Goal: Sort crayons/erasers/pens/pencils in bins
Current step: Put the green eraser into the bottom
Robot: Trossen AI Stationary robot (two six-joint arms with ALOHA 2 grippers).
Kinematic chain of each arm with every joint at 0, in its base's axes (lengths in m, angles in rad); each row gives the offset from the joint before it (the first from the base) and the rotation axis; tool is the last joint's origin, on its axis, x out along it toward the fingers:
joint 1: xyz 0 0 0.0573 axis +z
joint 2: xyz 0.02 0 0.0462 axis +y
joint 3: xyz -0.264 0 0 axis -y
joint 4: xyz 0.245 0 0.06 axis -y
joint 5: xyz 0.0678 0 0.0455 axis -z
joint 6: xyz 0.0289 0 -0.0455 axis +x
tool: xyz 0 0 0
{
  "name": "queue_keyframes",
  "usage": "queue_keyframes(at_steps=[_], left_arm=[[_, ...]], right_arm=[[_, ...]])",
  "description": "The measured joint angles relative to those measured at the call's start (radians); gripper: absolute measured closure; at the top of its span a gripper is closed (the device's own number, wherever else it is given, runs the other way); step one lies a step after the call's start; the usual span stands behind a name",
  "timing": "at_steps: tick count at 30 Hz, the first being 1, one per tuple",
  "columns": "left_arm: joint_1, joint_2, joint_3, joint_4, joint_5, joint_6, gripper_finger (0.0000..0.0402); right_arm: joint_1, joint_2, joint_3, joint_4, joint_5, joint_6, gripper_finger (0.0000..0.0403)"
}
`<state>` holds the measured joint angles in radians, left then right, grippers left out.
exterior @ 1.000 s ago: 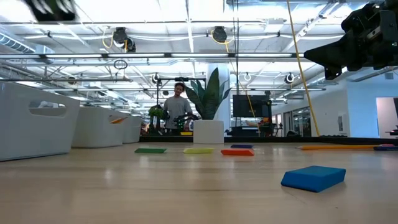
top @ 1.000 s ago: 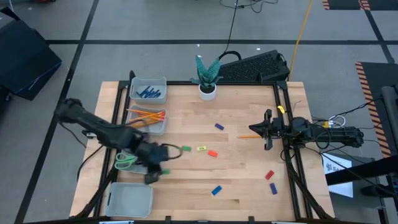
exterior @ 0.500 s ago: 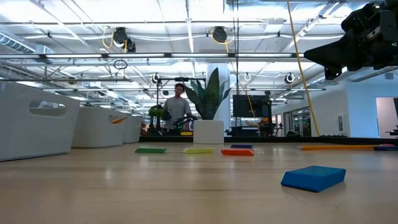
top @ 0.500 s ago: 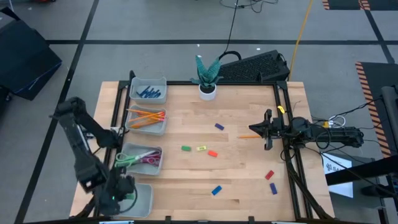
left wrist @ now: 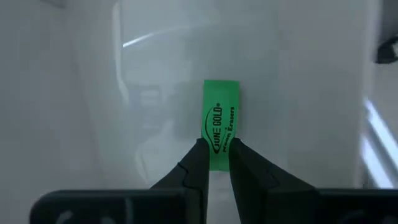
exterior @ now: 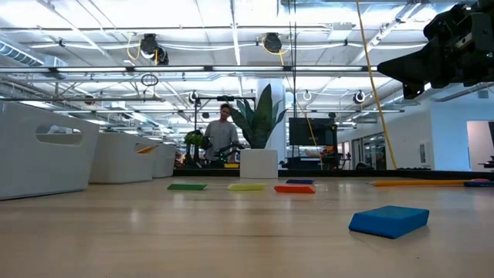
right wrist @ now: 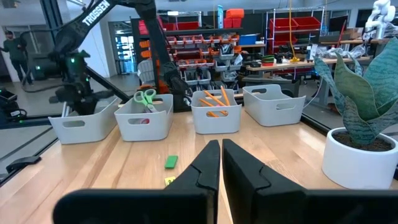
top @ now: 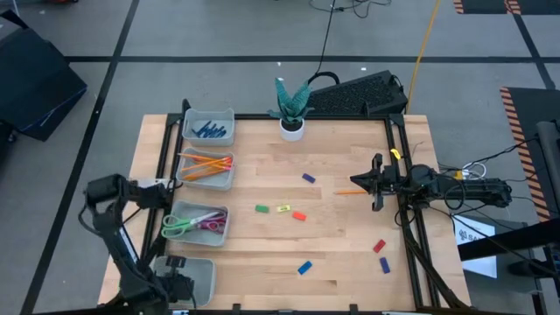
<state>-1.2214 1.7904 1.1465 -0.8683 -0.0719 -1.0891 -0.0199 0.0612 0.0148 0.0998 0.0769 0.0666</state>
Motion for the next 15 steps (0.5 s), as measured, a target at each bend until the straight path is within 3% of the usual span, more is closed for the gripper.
queue_keyframes(at_steps=[3,7,12,15], left_arm=[[0.000,0.027,0.000,0.002,0.000,-0.018,0.0339],[0.006,0.017,0.000,0.001,0.008,-0.023,0.0290],[0.028,-0.089,0.010,-0.015,0.032,0.003,0.0218],[0.056,-0.185,0.027,-0.038,0.000,0.073,0.0198]], right_arm=[[0.000,0.000,0.000,0.000,0.000,0.000,0.0390],[0.000,0.000,0.000,0.000,0.000,0.000,0.0390],[0.000,0.000,0.000,0.000,0.000,0.000,0.0390],[0.000,0.000,0.000,0.000,0.000,0.000,0.0390]])
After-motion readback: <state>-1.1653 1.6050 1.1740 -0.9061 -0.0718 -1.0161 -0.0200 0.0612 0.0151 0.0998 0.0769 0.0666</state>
